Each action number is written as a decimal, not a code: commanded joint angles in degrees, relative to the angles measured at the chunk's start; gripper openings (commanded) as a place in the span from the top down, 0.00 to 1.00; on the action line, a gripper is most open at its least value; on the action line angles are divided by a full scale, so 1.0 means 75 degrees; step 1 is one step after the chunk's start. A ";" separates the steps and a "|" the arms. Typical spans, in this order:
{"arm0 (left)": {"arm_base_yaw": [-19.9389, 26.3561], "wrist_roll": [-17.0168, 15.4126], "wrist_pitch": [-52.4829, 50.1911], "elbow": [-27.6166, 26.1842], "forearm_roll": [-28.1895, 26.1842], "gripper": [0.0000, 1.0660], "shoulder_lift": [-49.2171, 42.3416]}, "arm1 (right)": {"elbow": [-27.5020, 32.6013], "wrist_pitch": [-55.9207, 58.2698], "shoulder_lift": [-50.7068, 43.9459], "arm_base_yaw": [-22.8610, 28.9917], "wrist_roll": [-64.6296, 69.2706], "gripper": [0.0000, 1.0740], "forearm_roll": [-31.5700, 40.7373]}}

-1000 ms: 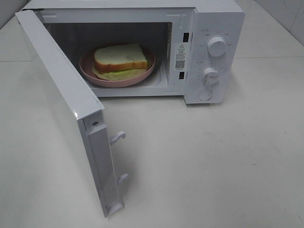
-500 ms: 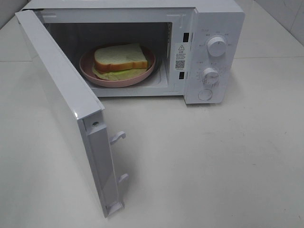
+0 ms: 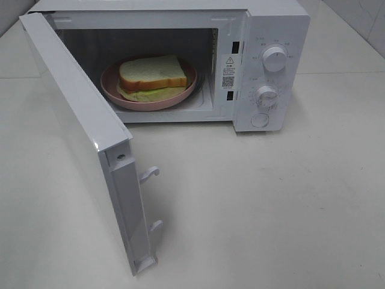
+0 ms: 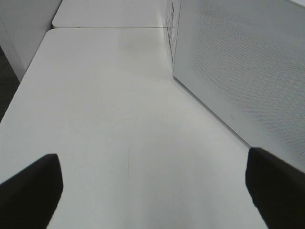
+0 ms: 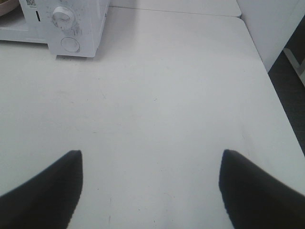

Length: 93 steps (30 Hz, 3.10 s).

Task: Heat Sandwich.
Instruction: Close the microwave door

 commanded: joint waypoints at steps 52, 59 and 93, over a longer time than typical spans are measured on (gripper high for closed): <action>0.0015 -0.0023 -0.0183 -0.0107 -0.0267 0.08 -0.0023 | 0.0015 -0.0069 -0.0206 -0.0053 0.0031 0.29 0.0008; 0.0015 -0.0023 -0.0680 -0.0252 -0.0328 0.09 0.0596 | 0.0015 -0.0069 -0.0206 -0.0053 0.0031 0.29 0.0008; 0.0008 0.0252 -0.6173 0.1222 -0.0619 1.00 0.4912 | 0.0015 -0.0069 -0.0206 -0.0053 0.0023 0.29 0.0008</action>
